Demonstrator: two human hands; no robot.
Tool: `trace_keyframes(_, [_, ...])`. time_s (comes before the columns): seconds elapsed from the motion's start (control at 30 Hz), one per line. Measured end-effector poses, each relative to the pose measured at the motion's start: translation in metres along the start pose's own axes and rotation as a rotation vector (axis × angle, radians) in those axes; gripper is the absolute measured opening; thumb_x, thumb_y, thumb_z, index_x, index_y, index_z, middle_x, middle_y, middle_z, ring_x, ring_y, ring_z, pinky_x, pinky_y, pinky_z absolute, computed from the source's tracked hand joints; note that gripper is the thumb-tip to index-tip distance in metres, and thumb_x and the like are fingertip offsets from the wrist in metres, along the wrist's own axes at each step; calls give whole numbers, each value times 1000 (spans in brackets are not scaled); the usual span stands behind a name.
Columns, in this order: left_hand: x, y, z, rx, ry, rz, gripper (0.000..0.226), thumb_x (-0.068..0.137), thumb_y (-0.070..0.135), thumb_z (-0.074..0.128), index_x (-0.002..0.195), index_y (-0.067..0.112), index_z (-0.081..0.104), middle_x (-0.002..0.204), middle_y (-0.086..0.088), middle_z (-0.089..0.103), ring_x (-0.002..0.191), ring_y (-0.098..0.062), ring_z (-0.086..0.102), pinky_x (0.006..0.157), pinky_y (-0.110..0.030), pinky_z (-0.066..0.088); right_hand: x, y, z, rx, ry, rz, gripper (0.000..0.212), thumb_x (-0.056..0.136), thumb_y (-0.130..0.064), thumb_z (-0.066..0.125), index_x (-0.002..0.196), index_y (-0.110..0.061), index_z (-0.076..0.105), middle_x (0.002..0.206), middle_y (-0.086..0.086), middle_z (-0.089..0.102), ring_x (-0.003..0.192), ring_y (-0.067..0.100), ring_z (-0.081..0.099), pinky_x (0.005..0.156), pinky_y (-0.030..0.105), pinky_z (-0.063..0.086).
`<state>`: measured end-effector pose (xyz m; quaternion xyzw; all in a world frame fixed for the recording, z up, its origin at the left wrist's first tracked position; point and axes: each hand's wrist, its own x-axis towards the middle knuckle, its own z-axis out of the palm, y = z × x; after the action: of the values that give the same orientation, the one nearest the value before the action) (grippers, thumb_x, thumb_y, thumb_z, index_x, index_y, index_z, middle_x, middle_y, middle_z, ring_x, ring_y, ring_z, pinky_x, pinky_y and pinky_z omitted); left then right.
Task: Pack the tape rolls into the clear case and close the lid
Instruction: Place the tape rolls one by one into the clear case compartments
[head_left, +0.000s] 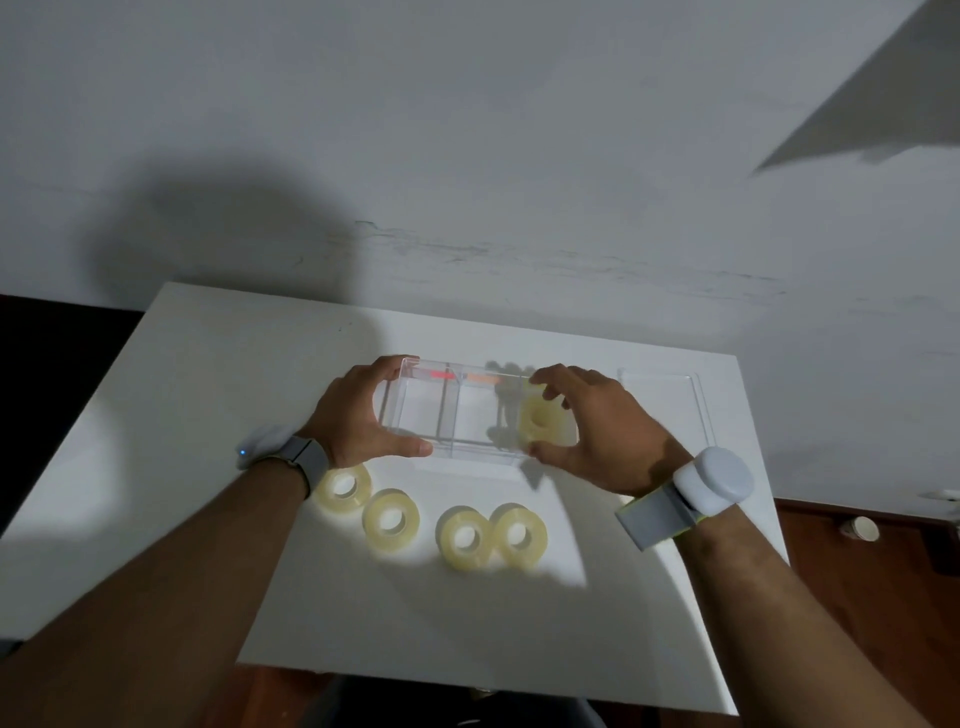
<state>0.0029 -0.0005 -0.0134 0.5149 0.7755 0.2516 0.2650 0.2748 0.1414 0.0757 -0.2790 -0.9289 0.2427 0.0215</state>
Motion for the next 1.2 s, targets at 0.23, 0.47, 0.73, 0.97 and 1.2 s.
trace_keyframes(0.23, [1, 0, 0, 1, 15, 6, 114, 41, 74, 78, 142, 39, 42, 130, 3, 58, 121, -22, 53, 102, -38, 42, -33, -25, 21, -49, -302, -56, 59, 67, -53, 76, 114, -26, 53, 107, -6, 56, 89, 15, 56, 76, 35, 52])
trace_keyframes(0.47, [1, 0, 1, -4, 13, -3, 114, 39, 77, 76, 141, 39, 42, 129, 2, 59, 119, -25, 55, 100, -40, 44, -44, -23, 58, -115, -372, -39, 60, 64, -36, 77, 117, -27, 50, 111, -3, 51, 94, 25, 58, 74, 39, 55])
trace_keyframes(0.73, [1, -2, 1, -12, 24, 2, 114, 38, 80, 76, 139, 41, 41, 129, 4, 58, 118, -23, 55, 96, -33, 43, -48, -21, 69, -38, -305, -5, 58, 60, -32, 77, 113, -22, 55, 107, 0, 54, 90, 26, 56, 73, 35, 52])
trace_keyframes(0.97, [0, -1, 2, -58, 36, -16, 114, 36, 79, 77, 138, 46, 40, 122, 19, 48, 110, -6, 44, 96, -28, 37, -36, -29, 26, 42, -100, -2, 61, 54, -39, 77, 108, -24, 53, 103, -1, 55, 86, 22, 55, 73, 37, 51])
trace_keyframes(1.2, [0, -3, -3, -18, -11, 8, 117, 41, 79, 79, 144, 51, 30, 127, 22, 45, 126, -14, 44, 106, -35, 35, 18, -37, -3, 82, 173, 75, 55, 54, -32, 81, 101, -20, 57, 95, 1, 61, 78, 24, 59, 69, 41, 54])
